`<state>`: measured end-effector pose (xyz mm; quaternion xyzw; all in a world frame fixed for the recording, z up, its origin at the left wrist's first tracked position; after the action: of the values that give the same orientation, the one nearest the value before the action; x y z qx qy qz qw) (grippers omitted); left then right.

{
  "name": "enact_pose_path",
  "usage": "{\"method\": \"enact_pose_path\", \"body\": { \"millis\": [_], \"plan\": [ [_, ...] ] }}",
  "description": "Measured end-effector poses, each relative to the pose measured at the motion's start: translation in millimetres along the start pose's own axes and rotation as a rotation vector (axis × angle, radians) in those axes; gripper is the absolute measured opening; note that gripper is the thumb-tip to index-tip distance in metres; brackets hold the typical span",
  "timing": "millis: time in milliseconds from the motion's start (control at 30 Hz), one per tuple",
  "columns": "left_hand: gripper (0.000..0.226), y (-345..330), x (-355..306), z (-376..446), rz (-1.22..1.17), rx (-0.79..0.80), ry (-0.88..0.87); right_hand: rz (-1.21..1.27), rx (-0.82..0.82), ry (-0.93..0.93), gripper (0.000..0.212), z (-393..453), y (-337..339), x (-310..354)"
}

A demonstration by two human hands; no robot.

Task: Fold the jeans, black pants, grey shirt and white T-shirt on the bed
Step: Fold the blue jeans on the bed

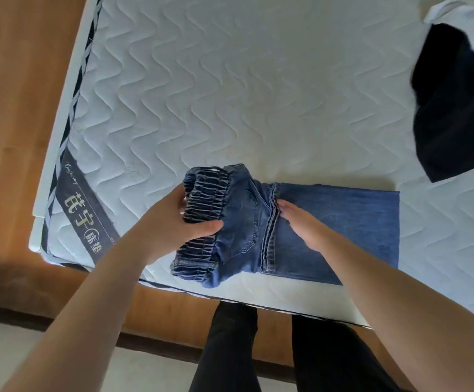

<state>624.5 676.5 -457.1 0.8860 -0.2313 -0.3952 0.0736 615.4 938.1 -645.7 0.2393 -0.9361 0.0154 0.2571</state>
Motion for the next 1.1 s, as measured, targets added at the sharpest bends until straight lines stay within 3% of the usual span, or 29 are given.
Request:
{"method": "enact_pose_path", "body": {
  "millis": [133, 400, 500, 600, 700, 800, 933, 1000, 1100],
  "plan": [
    [0.06, -61, -46, -3, -0.051, 0.183, -0.025, 0.3, -0.023, 0.048, 0.043, -28, 23, -15],
    [0.064, -227, -101, 34, 0.237, 0.329, -0.1, 0.675, -0.145, 0.096, 0.026, -94, 109, -68],
    [0.069, -285, -111, 59, 0.348, 0.274, -0.148, 0.74, -0.223, 0.126, 0.034, -104, 140, -85],
    [0.079, -331, -108, 77, 0.201, 0.327, -0.136, 0.684, -0.385, 0.076, 0.047, -109, 168, -106],
    [0.063, -345, -95, 91, 0.352, 0.401, -0.181, 0.513, -0.4, 0.081, 0.056, -101, 181, -117],
    [0.046, -323, -85, 106, 0.475, 0.263, -0.287, 0.223, -0.474, 0.172, 0.05, -96, 188, -115],
    [0.056, -286, -84, 129, 0.698, 0.048, -0.483, -0.001, -0.553, 0.026, 0.096, -81, 182, -121],
    [0.062, -278, -84, 142, 0.831, -0.002, -0.54, 0.031, -0.6, 0.021, 0.088, -73, 182, -123],
    [0.065, -279, -75, 164, 0.99, 0.072, -0.529, 0.137, -0.595, 0.095, 0.051, -73, 186, -123]
  ]
}}
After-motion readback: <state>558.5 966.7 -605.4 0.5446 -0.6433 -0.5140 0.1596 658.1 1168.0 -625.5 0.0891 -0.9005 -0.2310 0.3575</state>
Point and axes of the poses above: each hand's wrist, its own z-axis towards the middle knuckle, its own y-axis out of the back of the hand, x = y × z, the point moved 7 cm from there along z, towards the middle knuckle
